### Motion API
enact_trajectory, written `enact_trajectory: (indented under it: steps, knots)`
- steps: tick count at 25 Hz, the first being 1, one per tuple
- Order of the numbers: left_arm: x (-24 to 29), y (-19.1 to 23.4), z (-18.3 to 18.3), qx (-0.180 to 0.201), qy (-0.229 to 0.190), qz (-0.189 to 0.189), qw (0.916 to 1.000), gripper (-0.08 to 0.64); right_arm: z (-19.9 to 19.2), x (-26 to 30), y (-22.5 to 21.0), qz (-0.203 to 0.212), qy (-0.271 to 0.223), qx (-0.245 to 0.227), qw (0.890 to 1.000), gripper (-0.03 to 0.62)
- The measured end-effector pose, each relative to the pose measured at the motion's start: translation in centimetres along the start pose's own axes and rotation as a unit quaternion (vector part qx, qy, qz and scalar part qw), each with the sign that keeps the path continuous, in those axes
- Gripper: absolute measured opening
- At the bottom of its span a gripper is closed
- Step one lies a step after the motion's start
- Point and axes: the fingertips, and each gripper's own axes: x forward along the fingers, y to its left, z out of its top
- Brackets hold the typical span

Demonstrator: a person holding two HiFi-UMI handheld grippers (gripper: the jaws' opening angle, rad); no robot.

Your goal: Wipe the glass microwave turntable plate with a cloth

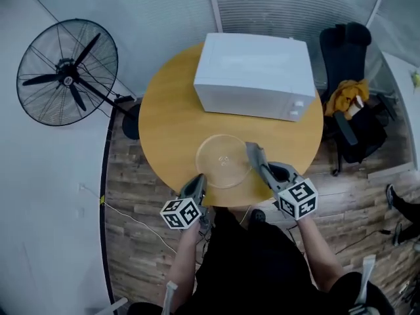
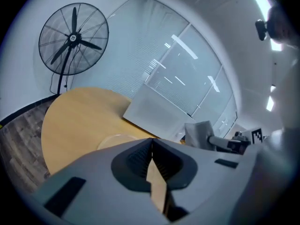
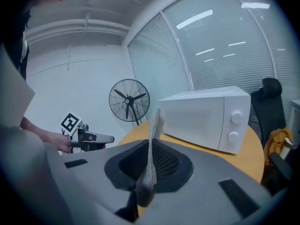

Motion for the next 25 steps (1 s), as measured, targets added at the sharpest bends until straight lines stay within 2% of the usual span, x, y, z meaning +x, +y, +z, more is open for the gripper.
enact_trajectory:
  steps: [4, 7, 14, 19, 25]
  knots:
    - [-1.6, -5.4, 0.0, 0.043, -0.022, 0.000, 0.9989, -0.003, 2.5, -3.5, -0.3, 0.009, -0.035, -0.014, 0.999, 0.023]
    - [-3.1, -8.1, 1.5, 0.071, -0.053, -0.001, 0.9961, -0.003, 4.2, -5.4, 0.7, 0.022, -0.060, -0.030, 0.997, 0.023]
    - [-5.9, -13.1, 5.4, 0.144, -0.111, -0.007, 0.9832, -0.003, 6.8, -8.3, 2.9, 0.048, -0.108, -0.053, 0.992, 0.023]
    - [-7.5, -14.4, 5.5, 0.153, -0.124, 0.001, 0.9805, -0.003, 6.7, -8.8, 4.0, 0.057, -0.106, -0.069, 0.990, 0.020]
    - [-8.3, -14.8, 5.3, 0.154, -0.125, 0.006, 0.9801, -0.003, 6.5, -9.2, 4.4, 0.062, -0.113, -0.064, 0.990, 0.020]
